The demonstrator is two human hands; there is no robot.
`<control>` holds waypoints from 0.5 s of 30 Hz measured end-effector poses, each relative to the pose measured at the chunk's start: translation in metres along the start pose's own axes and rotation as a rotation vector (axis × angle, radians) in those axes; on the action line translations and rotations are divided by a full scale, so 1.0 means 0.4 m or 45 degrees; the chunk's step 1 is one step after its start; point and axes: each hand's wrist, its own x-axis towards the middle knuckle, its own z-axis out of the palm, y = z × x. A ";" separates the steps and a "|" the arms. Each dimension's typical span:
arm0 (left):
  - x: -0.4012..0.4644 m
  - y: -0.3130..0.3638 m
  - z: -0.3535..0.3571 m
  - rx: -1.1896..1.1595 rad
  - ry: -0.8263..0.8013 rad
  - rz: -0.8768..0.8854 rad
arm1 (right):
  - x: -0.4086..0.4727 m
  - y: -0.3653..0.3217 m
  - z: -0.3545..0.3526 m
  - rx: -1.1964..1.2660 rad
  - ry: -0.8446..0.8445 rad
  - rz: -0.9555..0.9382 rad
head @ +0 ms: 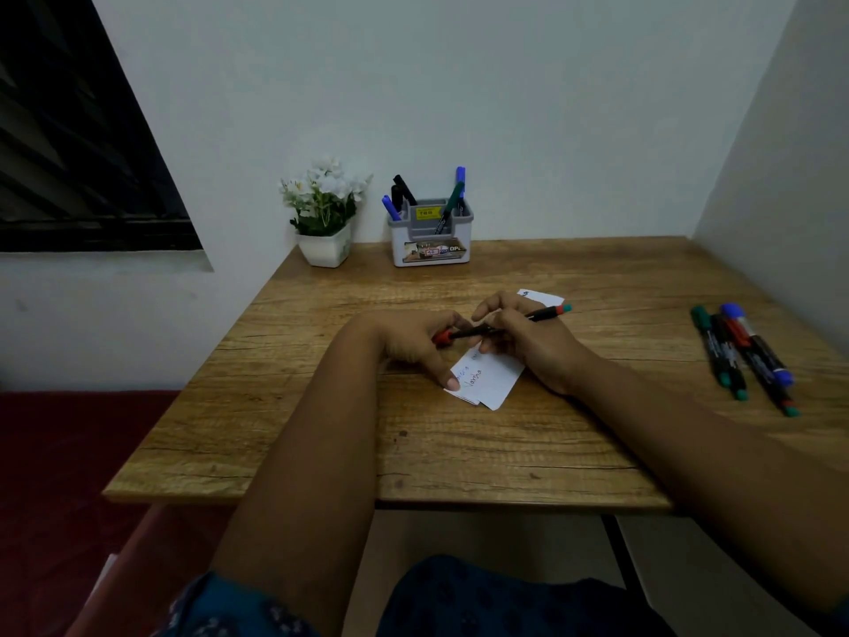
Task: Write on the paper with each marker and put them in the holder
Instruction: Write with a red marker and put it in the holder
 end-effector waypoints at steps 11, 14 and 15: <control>0.015 0.072 0.058 0.030 0.289 0.168 | -0.010 0.008 0.012 -0.368 0.148 -0.189; 0.021 0.085 0.061 0.002 0.367 0.140 | -0.006 0.010 0.011 -0.271 0.184 -0.155; 0.023 0.089 0.063 -0.035 0.374 0.138 | -0.005 0.012 0.011 -0.279 0.193 -0.165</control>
